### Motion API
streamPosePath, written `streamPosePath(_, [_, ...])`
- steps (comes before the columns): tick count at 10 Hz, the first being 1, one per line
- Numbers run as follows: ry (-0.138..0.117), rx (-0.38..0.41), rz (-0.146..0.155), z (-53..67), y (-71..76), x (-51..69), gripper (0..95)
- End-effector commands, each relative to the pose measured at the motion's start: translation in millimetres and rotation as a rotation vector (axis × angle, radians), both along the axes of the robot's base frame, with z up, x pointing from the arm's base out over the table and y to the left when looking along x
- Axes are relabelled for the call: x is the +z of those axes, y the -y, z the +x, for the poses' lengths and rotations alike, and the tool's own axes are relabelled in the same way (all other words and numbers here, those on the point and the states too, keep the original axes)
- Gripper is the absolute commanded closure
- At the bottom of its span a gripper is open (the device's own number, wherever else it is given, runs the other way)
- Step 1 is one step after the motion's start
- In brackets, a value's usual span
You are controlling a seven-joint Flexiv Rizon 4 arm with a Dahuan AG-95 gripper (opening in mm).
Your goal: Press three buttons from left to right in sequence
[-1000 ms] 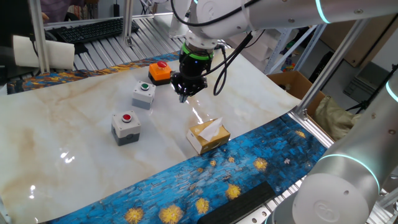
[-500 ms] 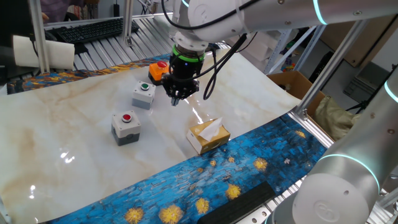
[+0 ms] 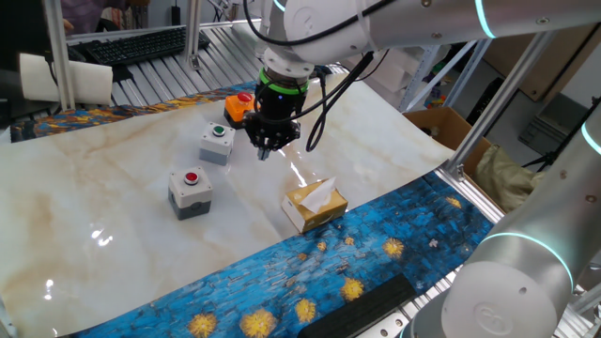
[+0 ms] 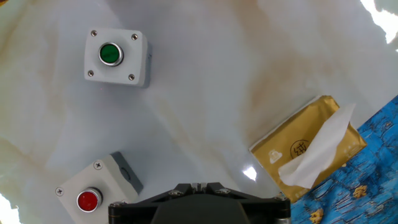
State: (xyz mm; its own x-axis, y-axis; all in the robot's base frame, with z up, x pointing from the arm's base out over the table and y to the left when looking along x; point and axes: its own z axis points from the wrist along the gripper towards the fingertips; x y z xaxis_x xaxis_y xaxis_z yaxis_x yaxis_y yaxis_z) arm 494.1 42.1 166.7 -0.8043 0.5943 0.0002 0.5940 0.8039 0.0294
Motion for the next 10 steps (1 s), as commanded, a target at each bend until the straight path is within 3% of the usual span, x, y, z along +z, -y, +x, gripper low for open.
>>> streamPosePath(1, [-0.002,0.021,0.009,-0.2,0.3,0.0,95.0])
streamPosePath(3, [0.000,0.071,0.009,-0.2,0.3,0.0,95.0])
streamPosePath(4, [0.016,0.127,0.004,-0.2,0.3,0.0,95.0])
streamPosePath(8, [0.040,0.261,-0.014,-0.2,0.3,0.0,95.0])
streamPosePath(10, [0.046,0.273,-0.029,-0.2,0.3,0.0,95.0])
